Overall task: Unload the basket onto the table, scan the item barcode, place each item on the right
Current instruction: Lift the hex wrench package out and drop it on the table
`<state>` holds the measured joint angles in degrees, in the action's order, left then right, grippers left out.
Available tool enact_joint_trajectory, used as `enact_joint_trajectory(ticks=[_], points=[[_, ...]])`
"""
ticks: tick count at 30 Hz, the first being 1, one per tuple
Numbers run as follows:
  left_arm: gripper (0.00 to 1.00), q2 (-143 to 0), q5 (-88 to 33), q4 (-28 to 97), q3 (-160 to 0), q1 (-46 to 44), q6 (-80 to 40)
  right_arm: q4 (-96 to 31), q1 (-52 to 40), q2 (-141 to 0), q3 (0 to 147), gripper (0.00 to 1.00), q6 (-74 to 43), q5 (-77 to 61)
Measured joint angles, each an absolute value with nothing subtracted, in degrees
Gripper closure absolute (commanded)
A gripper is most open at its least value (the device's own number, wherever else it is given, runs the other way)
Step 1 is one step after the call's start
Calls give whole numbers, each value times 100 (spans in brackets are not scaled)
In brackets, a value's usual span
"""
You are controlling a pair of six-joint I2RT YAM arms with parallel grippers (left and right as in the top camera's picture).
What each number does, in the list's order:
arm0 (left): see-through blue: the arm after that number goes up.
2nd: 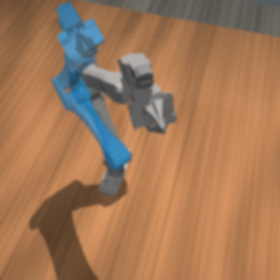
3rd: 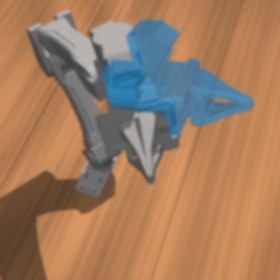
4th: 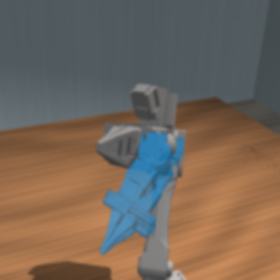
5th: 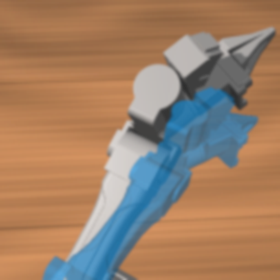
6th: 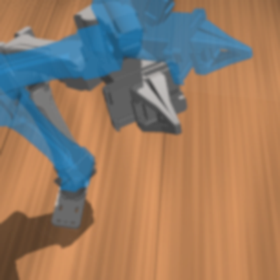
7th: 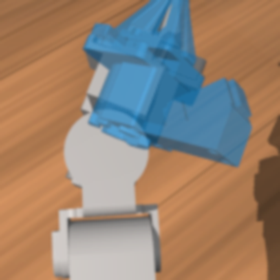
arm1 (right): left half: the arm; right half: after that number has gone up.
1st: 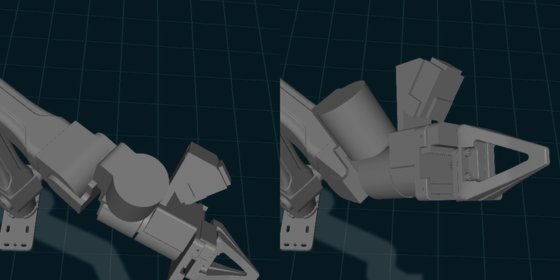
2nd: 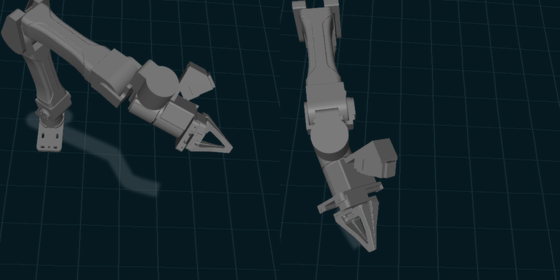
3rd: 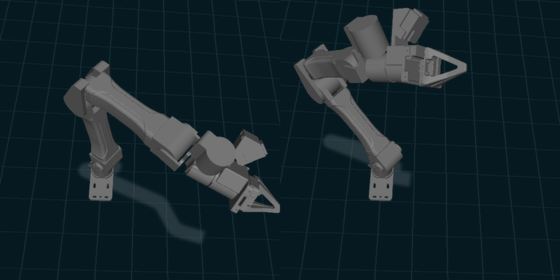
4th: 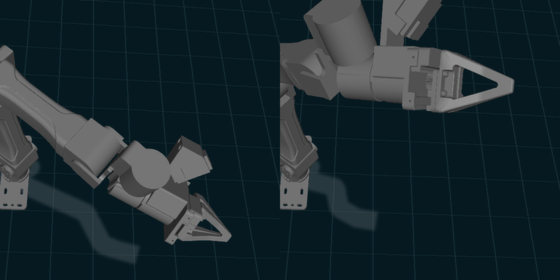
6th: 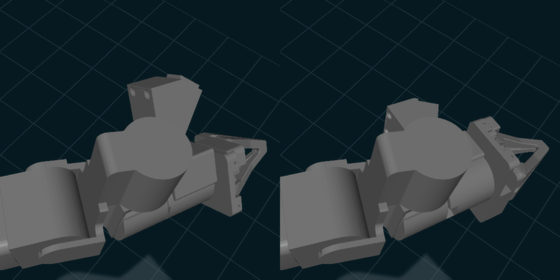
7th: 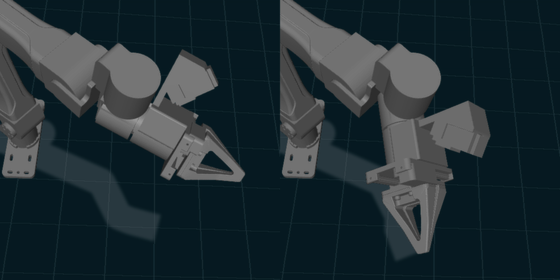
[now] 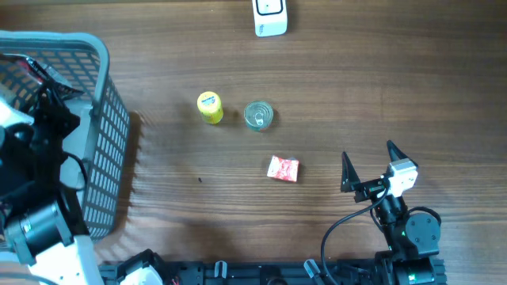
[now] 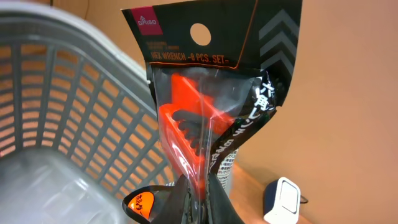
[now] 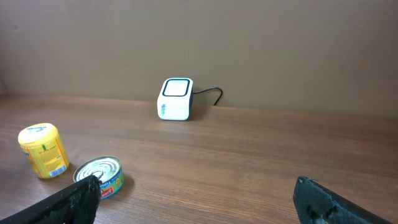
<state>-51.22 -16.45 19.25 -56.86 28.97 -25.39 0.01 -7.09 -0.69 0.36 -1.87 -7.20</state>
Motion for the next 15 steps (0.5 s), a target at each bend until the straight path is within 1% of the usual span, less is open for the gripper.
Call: enact_joint_trajectory(ticks=[7, 15], points=[[96, -4707, -1865, 1925, -5688, 2897, -2661, 1, -709, -69, 36, 0, -189, -722], [96, -4696, -2834, 1942, -5688, 2897, -2926, 1, -709, -69, 34, 0, -187, -720]])
